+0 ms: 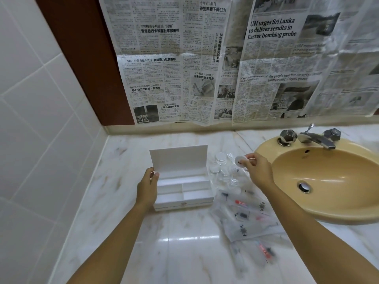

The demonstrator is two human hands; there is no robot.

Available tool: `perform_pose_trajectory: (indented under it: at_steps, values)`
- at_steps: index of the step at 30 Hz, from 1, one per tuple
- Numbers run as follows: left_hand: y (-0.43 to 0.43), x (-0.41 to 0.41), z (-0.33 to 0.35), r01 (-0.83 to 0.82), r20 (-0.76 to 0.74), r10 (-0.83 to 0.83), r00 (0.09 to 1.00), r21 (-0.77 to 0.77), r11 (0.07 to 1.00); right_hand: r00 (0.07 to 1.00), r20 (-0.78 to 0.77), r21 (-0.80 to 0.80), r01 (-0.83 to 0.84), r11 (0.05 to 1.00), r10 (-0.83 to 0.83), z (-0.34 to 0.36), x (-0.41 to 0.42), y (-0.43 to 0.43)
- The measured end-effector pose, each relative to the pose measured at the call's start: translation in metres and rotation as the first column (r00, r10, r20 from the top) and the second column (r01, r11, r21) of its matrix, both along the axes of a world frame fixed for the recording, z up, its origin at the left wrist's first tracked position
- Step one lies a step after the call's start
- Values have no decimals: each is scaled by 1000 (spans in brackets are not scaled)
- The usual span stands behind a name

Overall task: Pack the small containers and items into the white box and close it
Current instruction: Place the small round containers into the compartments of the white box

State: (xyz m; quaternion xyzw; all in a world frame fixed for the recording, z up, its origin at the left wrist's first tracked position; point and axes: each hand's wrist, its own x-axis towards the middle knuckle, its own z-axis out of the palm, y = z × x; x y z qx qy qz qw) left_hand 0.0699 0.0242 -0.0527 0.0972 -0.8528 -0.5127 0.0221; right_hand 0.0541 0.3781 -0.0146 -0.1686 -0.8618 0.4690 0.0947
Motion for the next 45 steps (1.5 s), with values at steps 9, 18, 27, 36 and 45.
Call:
perform_pose_trajectory:
  at_steps: [9,18,27,36,45]
  values:
    - [4,-7,-9,-86,-32,85,996,-39,996,988,-33,-211,-156,965,153,33,16,-33]
    - [4,-9,-11,-97,-28,96,995,-20,995,873,167,195,-486,852,459,6,34,-114]
    - [5,-9,-12,-83,-31,83,996,17,996,828,338,571,-558,602,447,-11,36,-146]
    - [6,-8,-11,-90,-32,91,995,20,996,738,300,481,-665,572,605,-12,27,-138]
    - [5,-9,-12,-88,-33,88,996,12,996,822,44,43,-570,821,568,15,24,-110]
